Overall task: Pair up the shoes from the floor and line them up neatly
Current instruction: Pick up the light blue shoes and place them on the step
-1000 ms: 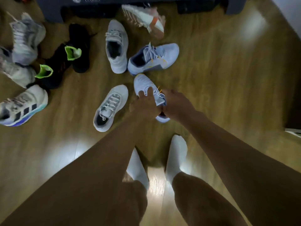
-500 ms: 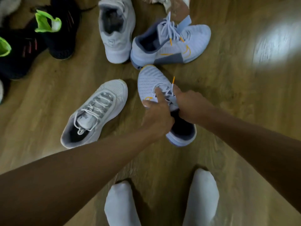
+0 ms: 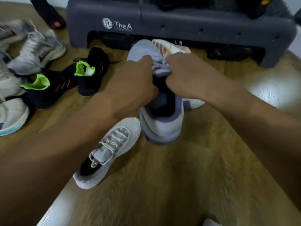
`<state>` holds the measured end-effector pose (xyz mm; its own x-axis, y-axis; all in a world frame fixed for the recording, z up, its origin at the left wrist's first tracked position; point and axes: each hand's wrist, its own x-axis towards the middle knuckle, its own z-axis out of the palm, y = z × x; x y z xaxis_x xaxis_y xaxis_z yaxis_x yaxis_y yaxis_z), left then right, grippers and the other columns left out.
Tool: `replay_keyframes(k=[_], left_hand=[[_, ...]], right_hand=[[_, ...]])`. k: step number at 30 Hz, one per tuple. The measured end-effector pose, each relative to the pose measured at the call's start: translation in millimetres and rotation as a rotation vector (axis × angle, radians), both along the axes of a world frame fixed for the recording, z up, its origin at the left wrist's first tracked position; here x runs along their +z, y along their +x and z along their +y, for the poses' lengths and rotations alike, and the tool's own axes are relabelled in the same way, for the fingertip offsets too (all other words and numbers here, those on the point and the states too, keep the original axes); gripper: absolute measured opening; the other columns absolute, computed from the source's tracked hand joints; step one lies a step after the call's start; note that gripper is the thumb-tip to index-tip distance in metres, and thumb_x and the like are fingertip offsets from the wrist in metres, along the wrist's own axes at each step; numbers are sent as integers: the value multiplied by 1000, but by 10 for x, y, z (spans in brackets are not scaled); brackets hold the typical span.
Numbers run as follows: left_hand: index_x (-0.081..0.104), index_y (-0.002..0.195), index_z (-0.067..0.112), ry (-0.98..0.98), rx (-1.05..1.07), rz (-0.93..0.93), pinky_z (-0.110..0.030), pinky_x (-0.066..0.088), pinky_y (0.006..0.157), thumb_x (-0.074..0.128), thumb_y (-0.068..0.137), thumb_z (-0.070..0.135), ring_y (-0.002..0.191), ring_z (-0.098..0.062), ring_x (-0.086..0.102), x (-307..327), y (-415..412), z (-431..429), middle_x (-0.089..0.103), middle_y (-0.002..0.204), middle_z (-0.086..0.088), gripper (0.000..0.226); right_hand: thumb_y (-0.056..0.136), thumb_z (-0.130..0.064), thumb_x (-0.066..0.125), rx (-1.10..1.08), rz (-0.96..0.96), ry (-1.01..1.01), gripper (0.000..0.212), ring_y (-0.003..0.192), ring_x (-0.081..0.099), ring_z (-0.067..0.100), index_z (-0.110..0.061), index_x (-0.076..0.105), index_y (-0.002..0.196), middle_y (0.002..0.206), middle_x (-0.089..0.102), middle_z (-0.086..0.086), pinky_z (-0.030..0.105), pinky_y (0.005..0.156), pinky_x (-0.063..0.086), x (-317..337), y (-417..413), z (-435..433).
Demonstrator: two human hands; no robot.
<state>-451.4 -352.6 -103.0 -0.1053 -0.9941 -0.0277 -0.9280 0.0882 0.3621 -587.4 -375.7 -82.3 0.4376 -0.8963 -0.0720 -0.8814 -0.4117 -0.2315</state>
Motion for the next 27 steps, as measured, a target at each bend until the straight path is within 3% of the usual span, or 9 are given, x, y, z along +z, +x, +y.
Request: replay_keyframes(k=[4, 7, 10, 12, 14, 17, 19, 22, 27], left_hand=[[39, 135, 13, -67, 79, -60, -40, 37, 71, 53, 87, 26, 99, -45, 56, -223, 193, -343, 59, 115, -20, 52], [37, 139, 18, -48, 145, -118, -48, 44, 82, 47, 91, 23, 105, -48, 54, -368, 286, -497, 56, 119, -24, 49], [39, 137, 21, -56, 199, -108, -51, 46, 83, 48, 88, 21, 103, -50, 54, -514, 433, -538, 56, 118, -25, 49], [41, 135, 20, -65, 201, -106, -52, 47, 79, 50, 84, 19, 99, -51, 55, -615, 522, -547, 59, 114, -25, 51], [39, 135, 17, -51, 176, -117, -51, 46, 73, 48, 81, 15, 96, -51, 54, -695, 559, -559, 60, 110, -25, 54], [36, 137, 18, -41, 180, -105, -51, 45, 72, 48, 82, 12, 96, -52, 53, -765, 543, -557, 58, 110, -27, 57], [32, 142, 21, -37, 187, -102, -51, 44, 74, 49, 82, 13, 99, -52, 52, -799, 528, -558, 56, 114, -27, 63], [28, 145, 24, -33, 189, -95, -53, 45, 77, 51, 83, 15, 100, -52, 52, -825, 525, -542, 56, 115, -28, 67], [27, 146, 27, -51, 202, -92, -54, 46, 77, 52, 84, 18, 98, -53, 53, -833, 525, -526, 56, 113, -28, 68]], right_hand=[[89, -13, 47, -104, -38, -31, 27, 98, 53, 27, -7, 50, 115, 109, 58, 13, 27, 69, 30, -138, 317, -241], [87, -16, 50, -138, -193, 38, 28, 96, 56, 28, -10, 48, 114, 104, 57, 10, 32, 68, 39, -422, 425, -373], [83, -19, 60, -166, -470, 303, 29, 85, 58, 22, -21, 48, 110, 94, 58, 1, 29, 63, 42, -643, 356, -441], [81, -17, 67, -387, -722, 606, 35, 70, 53, 16, -22, 48, 109, 86, 55, 3, 27, 61, 45, -727, 248, -417], [80, -13, 63, -640, -822, 746, 24, 64, 49, 17, -15, 52, 101, 82, 53, 8, 30, 68, 49, -950, 164, -384], [81, -21, 61, -917, -889, 716, 32, 97, 59, 30, -14, 54, 111, 104, 58, 10, 44, 92, 50, -1257, 150, -351], [79, -25, 62, -1018, -972, 755, 32, 102, 59, 34, -15, 53, 109, 110, 59, 9, 48, 92, 51, -1344, 194, -403], [68, -31, 63, -1124, -1060, 784, 59, 100, 62, 37, -11, 53, 122, 121, 59, 14, 50, 84, 55, -1556, 190, -515], [89, -34, 63, -1261, -1148, 883, 56, 122, 46, 38, -20, 41, 139, 137, 42, 8, 51, 90, 49, -1700, 83, -530]])
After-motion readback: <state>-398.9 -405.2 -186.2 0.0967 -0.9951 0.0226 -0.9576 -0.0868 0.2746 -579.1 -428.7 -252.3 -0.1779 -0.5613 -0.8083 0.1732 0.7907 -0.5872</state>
